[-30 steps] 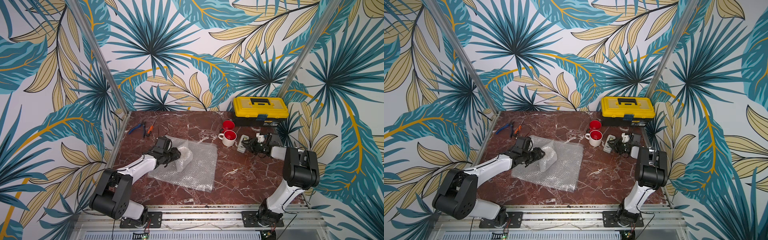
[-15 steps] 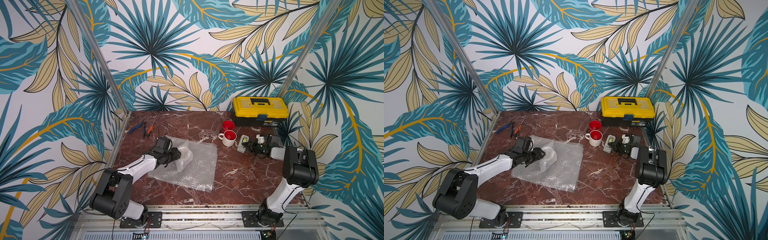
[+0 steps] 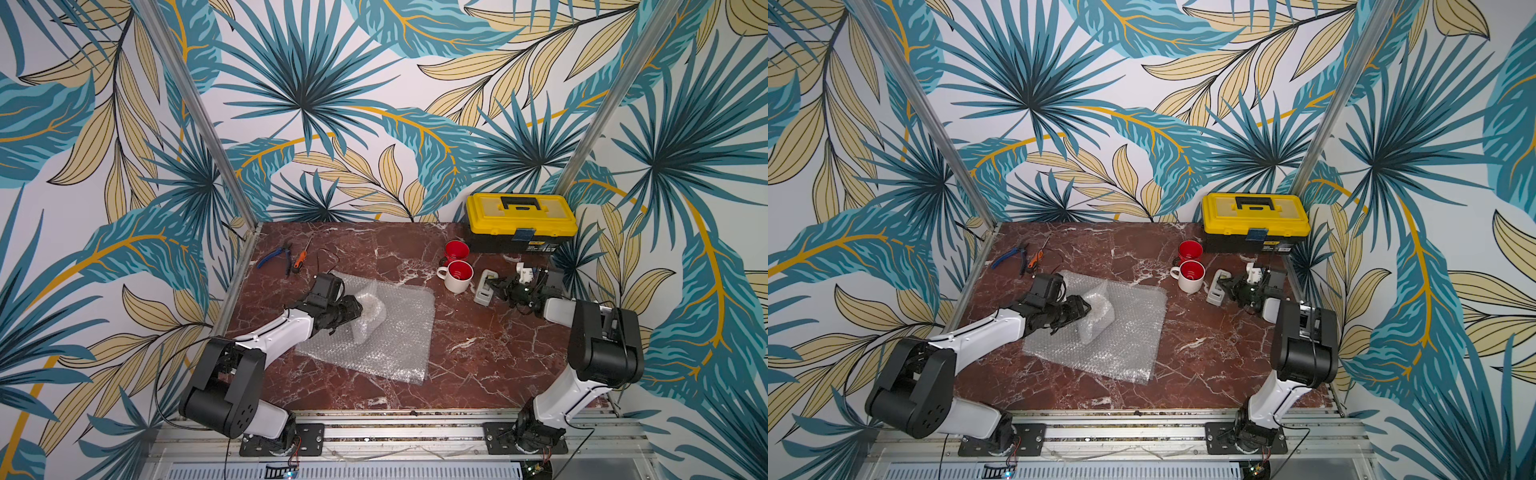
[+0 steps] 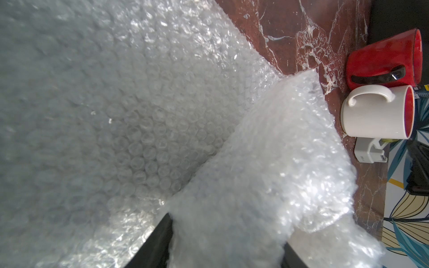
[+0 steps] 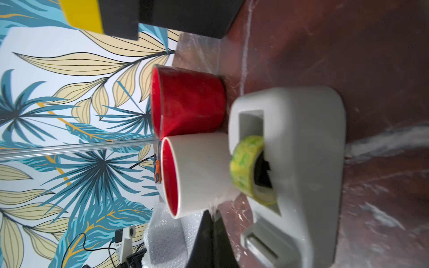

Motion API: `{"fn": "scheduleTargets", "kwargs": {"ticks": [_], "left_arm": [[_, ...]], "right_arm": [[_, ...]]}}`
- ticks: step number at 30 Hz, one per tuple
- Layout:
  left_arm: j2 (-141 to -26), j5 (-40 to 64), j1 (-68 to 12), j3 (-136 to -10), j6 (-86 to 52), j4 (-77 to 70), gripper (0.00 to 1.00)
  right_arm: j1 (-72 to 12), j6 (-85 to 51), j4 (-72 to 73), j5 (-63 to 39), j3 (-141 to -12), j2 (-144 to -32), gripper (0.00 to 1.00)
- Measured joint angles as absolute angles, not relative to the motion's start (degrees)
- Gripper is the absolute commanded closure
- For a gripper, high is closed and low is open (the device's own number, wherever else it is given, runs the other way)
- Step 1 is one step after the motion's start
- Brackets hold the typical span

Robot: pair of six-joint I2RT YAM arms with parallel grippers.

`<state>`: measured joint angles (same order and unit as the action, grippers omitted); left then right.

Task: Wrap mugs in bubble wrap
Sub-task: Tear off the tape using the Tape Cutter.

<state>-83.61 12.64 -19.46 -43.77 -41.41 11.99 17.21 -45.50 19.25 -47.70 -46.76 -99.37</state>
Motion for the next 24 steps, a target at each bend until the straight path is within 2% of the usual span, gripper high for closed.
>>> {"fn": "scheduleTargets", "kwargs": {"ticks": [7,16,24], "left_arm": [[-83.6,12.7,-19.5,-43.8,-41.4,12.0,0.44],[-83.6,12.7,-19.5,-43.8,-41.4,12.0,0.44],[-83.6,12.6,-19.5,-43.8,-41.4,12.0,0.44]], "right_arm": [[17.2,-46.5,19.8,-48.5,-42.8,-94.7,1.00],[17.2,-42.1,9.6,-48.3,-41.1,-85.9,1.00],[16.2,-37.5,0.5,-47.6,-40.3,-83.2,1.00]]}}
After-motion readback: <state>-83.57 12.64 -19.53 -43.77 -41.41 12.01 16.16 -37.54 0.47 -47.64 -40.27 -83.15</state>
